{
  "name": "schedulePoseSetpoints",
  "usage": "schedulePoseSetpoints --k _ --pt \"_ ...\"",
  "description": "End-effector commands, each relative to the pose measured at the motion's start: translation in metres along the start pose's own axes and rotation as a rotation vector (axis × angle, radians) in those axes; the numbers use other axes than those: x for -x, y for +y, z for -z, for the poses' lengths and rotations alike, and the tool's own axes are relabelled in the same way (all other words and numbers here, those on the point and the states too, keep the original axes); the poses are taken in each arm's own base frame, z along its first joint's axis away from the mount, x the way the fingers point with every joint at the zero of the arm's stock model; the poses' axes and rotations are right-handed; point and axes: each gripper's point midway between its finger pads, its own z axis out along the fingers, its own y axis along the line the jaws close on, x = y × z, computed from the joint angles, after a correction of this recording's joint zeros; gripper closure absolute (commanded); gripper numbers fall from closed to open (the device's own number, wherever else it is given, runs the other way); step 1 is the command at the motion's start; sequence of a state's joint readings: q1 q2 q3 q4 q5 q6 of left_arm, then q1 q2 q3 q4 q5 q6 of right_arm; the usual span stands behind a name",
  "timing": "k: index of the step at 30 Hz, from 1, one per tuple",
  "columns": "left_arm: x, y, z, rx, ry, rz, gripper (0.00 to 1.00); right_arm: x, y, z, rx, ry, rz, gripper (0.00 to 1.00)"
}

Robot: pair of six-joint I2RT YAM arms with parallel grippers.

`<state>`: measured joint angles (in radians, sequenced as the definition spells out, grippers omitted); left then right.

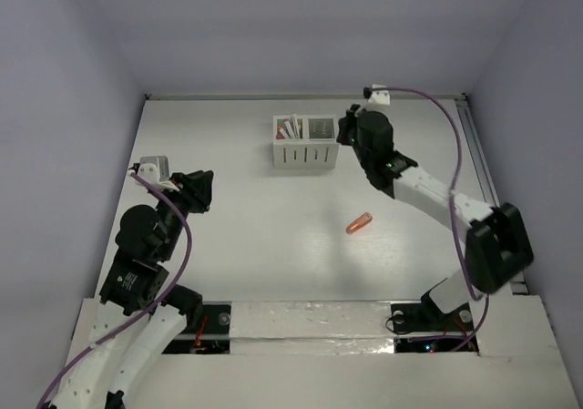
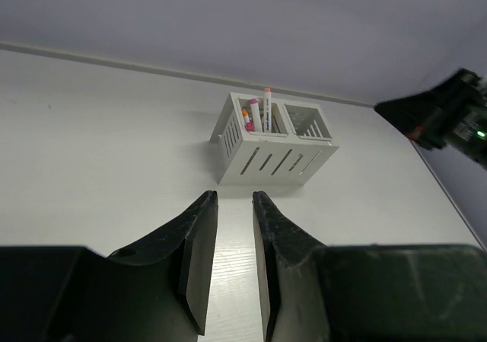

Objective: Sort the stationery into containers
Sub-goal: Pick up the stationery from the center of the board.

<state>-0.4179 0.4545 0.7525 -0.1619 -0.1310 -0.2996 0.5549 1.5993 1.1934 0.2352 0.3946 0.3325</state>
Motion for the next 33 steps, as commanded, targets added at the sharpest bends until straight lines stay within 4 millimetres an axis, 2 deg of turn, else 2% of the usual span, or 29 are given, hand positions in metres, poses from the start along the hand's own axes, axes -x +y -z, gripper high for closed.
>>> schedulePoseSetpoints --k 1,3,5,6,8,9,10,11,12,14,17,18,20,25,33 --pt "0.012 -0.005 0.001 -0.021 -0.046 -0.002 0.77 -0.016 -0.013 0.044 -0.009 0.043 -0.099 1.00" --pt "0.010 -0.006 0.000 -0.024 -0.037 -0.002 0.77 -0.075 -0.041 0.069 -0.080 0.244 -0.054 1.00" --pt "0.009 -0.007 -0.001 -0.031 -0.036 -0.002 0.77 -0.102 -0.055 0.093 -0.120 0.359 -0.061 1.00" --pt "0.011 -0.008 0.000 -0.036 -0.039 -0.001 0.77 -0.130 -0.072 0.114 -0.163 0.463 -0.035 1.00" --pt "0.009 -0.006 -0.002 -0.028 -0.034 -0.001 0.77 -0.138 -0.076 0.137 -0.177 0.516 -0.070 0.97" --pt "0.009 -0.006 -0.003 -0.025 -0.032 -0.003 0.78 -0.150 -0.082 0.150 -0.185 0.558 -0.075 0.91" --pt "0.008 -0.007 -0.002 -0.028 -0.030 -0.003 0.77 -0.156 -0.084 0.160 -0.188 0.592 -0.093 0.77" --pt "0.007 -0.007 -0.003 -0.032 -0.027 -0.003 0.77 -0.158 -0.082 0.168 -0.173 0.615 -0.109 0.69" --pt "0.009 -0.008 -0.002 -0.038 -0.031 -0.003 0.77 -0.164 -0.086 0.176 -0.185 0.653 -0.106 0.52" --pt "0.010 -0.008 -0.001 -0.035 -0.037 -0.002 0.77 -0.173 -0.082 0.183 -0.175 0.704 -0.136 0.37" --pt "0.011 -0.007 0.001 -0.031 -0.044 -0.001 0.77 -0.195 -0.081 0.184 -0.178 0.761 -0.160 0.25" --pt "0.013 -0.007 0.002 -0.033 -0.049 0.000 0.77 -0.200 -0.079 0.179 -0.171 0.763 -0.170 0.24" --pt "0.013 -0.008 0.004 -0.039 -0.052 0.002 0.77 -0.212 -0.077 0.173 -0.171 0.775 -0.184 0.24" --pt "0.015 -0.008 0.005 -0.036 -0.058 0.001 0.77 -0.219 -0.068 0.159 -0.133 0.764 -0.207 0.27" --pt "0.014 -0.007 0.005 -0.032 -0.056 0.001 0.77 -0.226 -0.089 0.141 -0.235 0.730 -0.105 0.28"
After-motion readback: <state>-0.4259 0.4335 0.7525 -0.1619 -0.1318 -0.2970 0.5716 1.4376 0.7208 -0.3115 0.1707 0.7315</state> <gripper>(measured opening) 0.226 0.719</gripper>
